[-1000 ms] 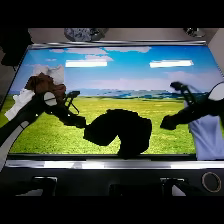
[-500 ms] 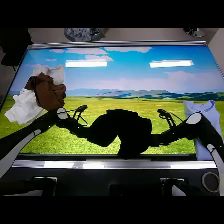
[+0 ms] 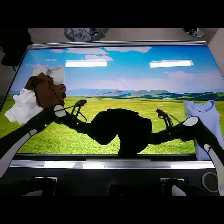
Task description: Fold the shirts.
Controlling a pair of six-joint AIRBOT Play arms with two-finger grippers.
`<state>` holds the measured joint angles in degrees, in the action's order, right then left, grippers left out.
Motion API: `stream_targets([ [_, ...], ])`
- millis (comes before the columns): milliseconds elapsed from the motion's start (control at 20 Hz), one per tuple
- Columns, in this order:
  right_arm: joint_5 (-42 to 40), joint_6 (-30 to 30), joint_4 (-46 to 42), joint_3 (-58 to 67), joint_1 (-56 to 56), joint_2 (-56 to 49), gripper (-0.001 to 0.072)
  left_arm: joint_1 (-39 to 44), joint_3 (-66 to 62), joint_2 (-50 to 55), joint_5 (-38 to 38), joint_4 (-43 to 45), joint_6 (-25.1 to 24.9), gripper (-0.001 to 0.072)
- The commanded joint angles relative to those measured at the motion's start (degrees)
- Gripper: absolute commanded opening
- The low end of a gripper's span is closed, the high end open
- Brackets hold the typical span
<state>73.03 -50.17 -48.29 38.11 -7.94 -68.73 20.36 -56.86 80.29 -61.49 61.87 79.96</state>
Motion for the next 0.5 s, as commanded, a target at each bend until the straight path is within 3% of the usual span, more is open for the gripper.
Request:
stream_targets([
  [0, 4.37, 3.69, -4.39, 12.39, -0.07, 3.02, 0.0045, -0.04, -10.21, -6.67, 0.11, 8.04, 1.11, 0.0025],
  [250, 1.33, 10.25, -7.50, 55.15, -0.07, 12.92, 0.0046, -0.04, -47.19, -16.61, 0.09, 25.53, 7.06, 0.0025],
  [350, -2.21, 9.88, -11.98, 67.54, -0.07, 16.50, 0.0046, -0.04, -60.43, -18.29, 0.02, 29.51, 9.25, 0.0025],
  [450, -3.52, 8.66, -16.28, 74.20, -0.07, 19.82, 0.0047, -0.02, -65.85, -20.76, 0.07, 29.68, 9.25, 0.0026],
])
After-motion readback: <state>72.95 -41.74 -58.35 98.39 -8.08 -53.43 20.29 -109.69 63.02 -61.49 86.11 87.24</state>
